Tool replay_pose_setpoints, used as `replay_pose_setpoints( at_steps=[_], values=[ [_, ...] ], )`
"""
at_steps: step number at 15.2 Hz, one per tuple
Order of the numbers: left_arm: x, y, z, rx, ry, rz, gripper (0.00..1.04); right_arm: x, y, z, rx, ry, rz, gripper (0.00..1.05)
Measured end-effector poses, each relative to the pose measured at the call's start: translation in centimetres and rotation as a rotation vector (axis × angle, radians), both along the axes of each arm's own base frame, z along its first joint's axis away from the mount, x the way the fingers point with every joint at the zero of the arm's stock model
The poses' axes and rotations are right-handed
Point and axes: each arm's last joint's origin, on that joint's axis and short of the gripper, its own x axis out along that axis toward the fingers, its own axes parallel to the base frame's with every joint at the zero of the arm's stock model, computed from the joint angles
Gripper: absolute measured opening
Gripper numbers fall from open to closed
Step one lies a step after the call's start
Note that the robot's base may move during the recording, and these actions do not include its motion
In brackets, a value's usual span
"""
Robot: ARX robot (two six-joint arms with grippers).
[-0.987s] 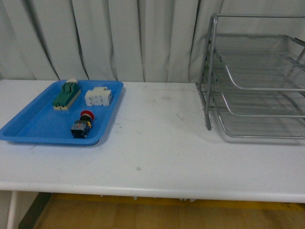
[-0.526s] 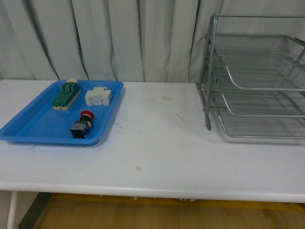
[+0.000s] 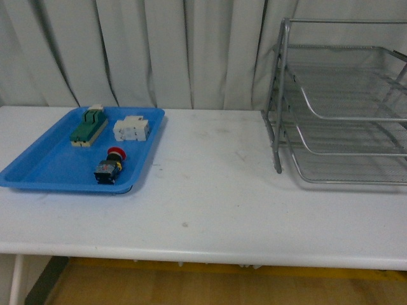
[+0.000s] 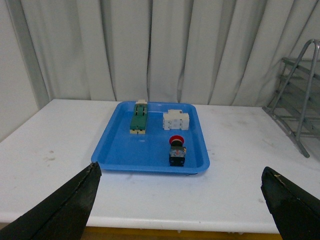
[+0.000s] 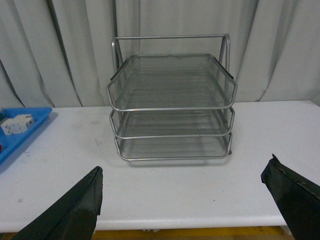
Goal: Place button on rack with both arms
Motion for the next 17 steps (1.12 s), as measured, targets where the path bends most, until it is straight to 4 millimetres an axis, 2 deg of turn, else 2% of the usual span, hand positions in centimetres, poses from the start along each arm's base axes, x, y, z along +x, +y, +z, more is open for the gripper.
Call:
replay_pose_setpoints(
  at_steps=[4,5,6,8,9,10,11,13,14,15,16,17],
  values=[
    [0.0,0.0,0.0,0.0,0.0,0.0,0.98,0.0,0.0,0.0,0.0,-0.001,0.0,0.98],
    [0.0,0.0,0.0,0.0,0.0,0.0,0.98,0.3,-0.2,-0.1,0.048,0.031,0.017,0.98],
    [0.0,0.0,0.0,0.0,0.0,-0.001,0.98,1.5,-1.3,1.0,0.138,0.034,-0.009,0.98],
    [0.0,0.0,0.0,0.0,0.0,0.0,0.98,4.8,-4.4,5.0,0.195,-0.086,-0.063,0.98],
    [0.0,0.0,0.0,0.0,0.0,0.0,0.98,7.3,-6.5,6.8,0.224,-0.143,-0.072,0.98],
    [0.0,0.0,0.0,0.0,0.0,0.0,0.98,9.9,-8.5,7.7,0.28,-0.179,-0.076,0.98],
    [0.0,0.0,0.0,0.0,0.0,0.0,0.98,12.7,-10.3,7.7,0.366,-0.193,-0.043,0.98],
    [0.0,0.0,0.0,0.0,0.0,0.0,0.98,17.7,-12.7,6.0,0.641,-0.156,0.051,0.98],
    [0.0,0.0,0.0,0.0,0.0,0.0,0.98,18.4,-13.1,5.6,0.684,-0.153,0.066,0.98],
    [0.0,0.0,0.0,0.0,0.0,0.0,0.98,19.6,-13.5,4.5,0.823,-0.158,0.117,0.98],
    [0.0,0.0,0.0,0.0,0.0,0.0,0.98,21.3,-13.4,2.3,1.079,-0.115,0.157,0.98],
    [0.0,0.0,0.0,0.0,0.0,-0.001,0.98,22.1,-12.8,0.5,1.242,-0.056,0.148,0.98]
  ],
)
